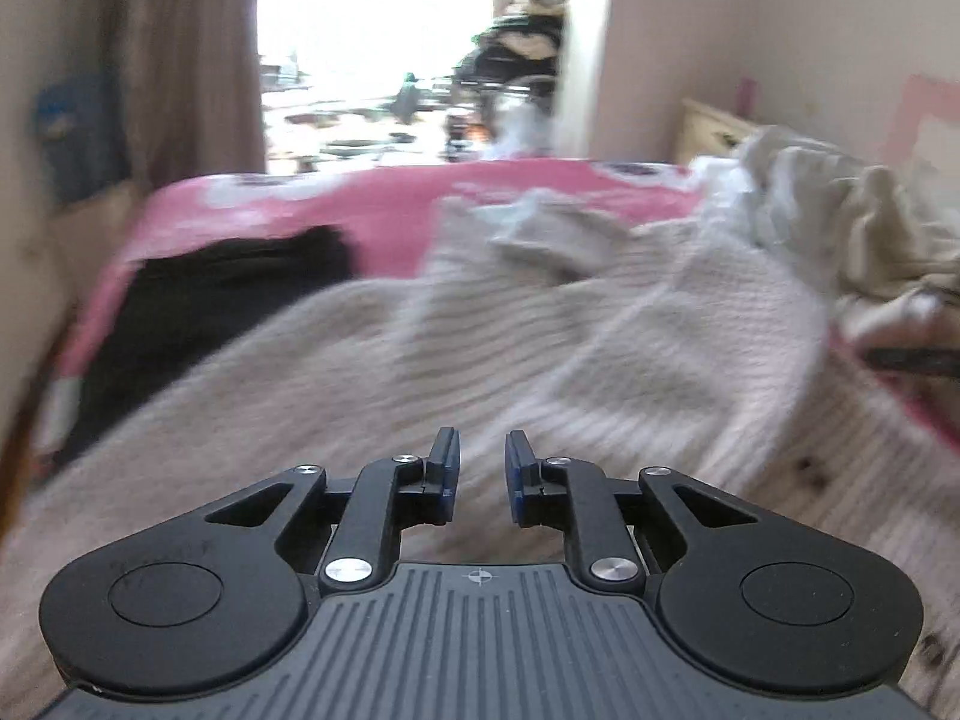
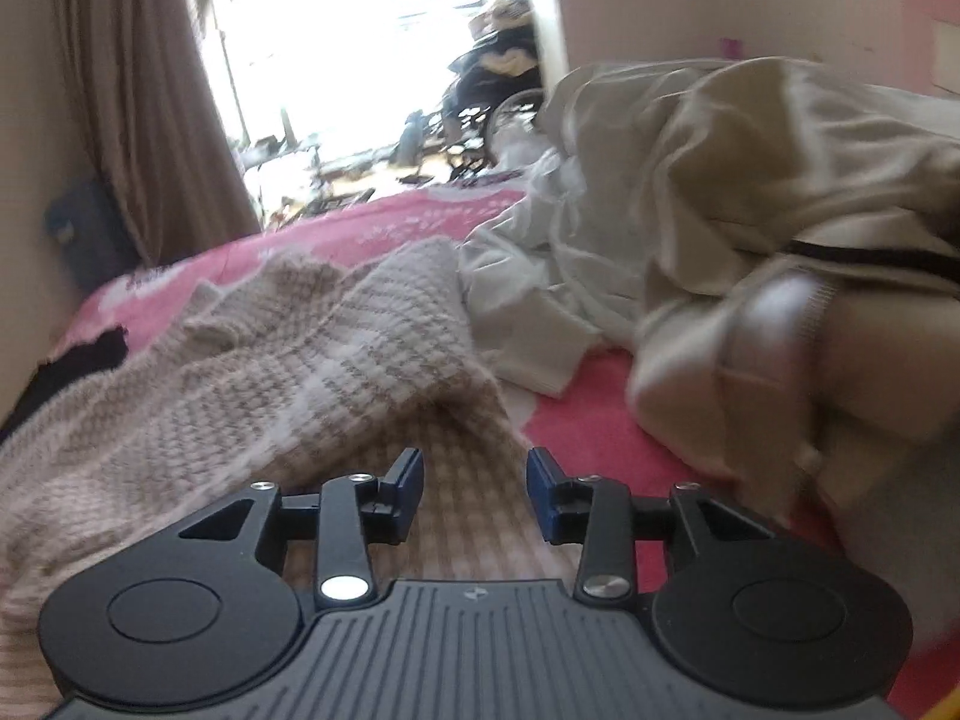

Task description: Fold clothes

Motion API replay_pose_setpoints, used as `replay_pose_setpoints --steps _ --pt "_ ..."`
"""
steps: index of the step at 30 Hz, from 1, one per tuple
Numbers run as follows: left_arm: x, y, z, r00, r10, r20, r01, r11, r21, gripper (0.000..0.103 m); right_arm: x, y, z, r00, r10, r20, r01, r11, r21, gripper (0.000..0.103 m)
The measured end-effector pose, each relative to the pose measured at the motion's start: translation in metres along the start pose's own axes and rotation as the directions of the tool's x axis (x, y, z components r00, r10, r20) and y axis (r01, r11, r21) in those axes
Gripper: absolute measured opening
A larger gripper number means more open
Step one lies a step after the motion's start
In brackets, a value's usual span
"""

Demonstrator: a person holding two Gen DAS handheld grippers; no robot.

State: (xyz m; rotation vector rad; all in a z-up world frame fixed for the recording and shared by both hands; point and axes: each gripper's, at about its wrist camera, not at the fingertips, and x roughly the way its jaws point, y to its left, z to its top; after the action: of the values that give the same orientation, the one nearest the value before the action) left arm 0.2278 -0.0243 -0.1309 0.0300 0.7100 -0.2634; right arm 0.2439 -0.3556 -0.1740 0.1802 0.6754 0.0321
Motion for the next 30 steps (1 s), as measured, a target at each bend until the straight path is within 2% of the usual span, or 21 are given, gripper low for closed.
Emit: replay_pose_setpoints --steps 2,4,5,6,7,8,10,11,13,14,15,18,22,23,24,26,28,29,30 --pt "0.023 -0.015 0.005 0.999 -0.042 -0.011 0.042 0.999 0.011 0.016 0.02 0.004 0.004 1.0 0.005 -0.017 -0.005 1.0 -0.022 0.04" --pt "0.049 -0.025 -0.002 0.999 -0.024 -0.046 0.025 1.0 0.015 0.017 0.036 0.003 0.006 1.0 -0.006 -0.023 0.005 1.0 -0.029 0.04" --pt "0.06 -0.027 -0.007 0.998 -0.01 -0.065 0.011 1.0 0.019 0.017 0.044 0.001 0.007 1.0 -0.014 -0.024 0.014 0.999 -0.029 0.037" --pt "0.064 -0.026 -0.014 0.998 -0.007 -0.059 0.008 1.0 0.024 0.017 0.049 -0.006 0.006 0.999 -0.029 -0.021 0.029 1.0 -0.007 0.025" --pt "0.068 -0.024 -0.021 0.999 -0.003 -0.052 0.005 1.0 0.029 0.017 0.051 -0.019 0.006 0.999 -0.052 -0.015 0.053 0.998 0.044 0.016" --pt "0.066 -0.021 -0.028 1.0 -0.017 -0.025 0.018 0.999 0.034 0.017 0.052 -0.038 0.004 0.998 -0.055 -0.011 0.056 0.991 0.119 0.02" --pt "0.064 -0.018 -0.035 0.999 -0.04 0.002 0.039 0.997 0.073 0.017 0.051 -0.078 -0.004 1.0 -0.003 0.006 0.001 0.952 0.305 0.016" --pt "0.066 -0.017 -0.035 0.999 -0.049 0.003 0.049 0.996 0.068 0.017 0.048 -0.087 -0.005 0.999 -0.036 0.004 0.032 0.943 0.332 0.0" --pt "0.068 -0.013 -0.035 0.998 -0.068 0.003 0.068 0.996 0.057 0.017 0.04 -0.099 -0.004 0.995 -0.098 -0.016 0.098 0.938 0.332 0.0" --pt "0.069 -0.012 -0.033 0.997 -0.072 0.0 0.072 0.997 0.042 0.017 0.033 -0.097 -0.002 0.996 -0.09 -0.023 0.093 0.944 0.317 0.002" --pt "0.068 -0.013 -0.032 0.998 -0.069 0.0 0.069 0.996 0.049 0.016 0.024 -0.088 0.002 0.996 -0.088 -0.021 0.091 0.962 0.257 0.009" --pt "0.068 -0.018 -0.031 0.998 -0.057 0.0 0.057 0.996 0.073 0.016 0.004 -0.051 0.019 0.998 -0.041 0.037 0.037 0.994 0.105 0.01" --pt "0.068 -0.017 -0.03 0.999 -0.052 -0.005 0.053 0.997 0.052 0.017 0.018 0.003 0.05 0.995 0.078 0.068 -0.073 0.995 -0.068 0.01" --pt "0.068 -0.017 -0.03 0.999 -0.051 -0.007 0.052 0.998 0.047 0.017 0.03 0.013 0.051 0.995 0.089 0.037 -0.085 0.99 -0.113 0.01" --pt "0.069 -0.017 -0.03 0.999 -0.05 -0.008 0.051 0.998 0.042 0.017 0.05 0.019 0.048 0.997 0.073 -0.028 -0.077 0.985 -0.152 0.005" --pt "0.069 -0.016 -0.03 0.999 -0.048 -0.011 0.048 0.998 0.032 0.017 0.086 0.021 0.032 0.99 -0.009 -0.139 -0.023 0.974 -0.224 0.0" --pt "0.069 -0.016 -0.029 0.999 -0.046 -0.013 0.046 0.999 0.022 0.017 0.089 0.019 0.027 0.991 -0.016 -0.131 -0.014 0.974 -0.224 0.0" --pt "0.069 -0.016 -0.029 0.999 -0.045 -0.015 0.045 0.999 0.016 0.017 0.084 0.021 0.036 0.99 -0.015 -0.14 -0.014 0.979 -0.204 0.0" --pt "0.069 -0.016 -0.029 0.999 -0.044 -0.016 0.044 0.999 0.011 0.017 0.076 0.024 0.045 0.992 0.003 -0.128 -0.028 0.98 -0.195 0.004"
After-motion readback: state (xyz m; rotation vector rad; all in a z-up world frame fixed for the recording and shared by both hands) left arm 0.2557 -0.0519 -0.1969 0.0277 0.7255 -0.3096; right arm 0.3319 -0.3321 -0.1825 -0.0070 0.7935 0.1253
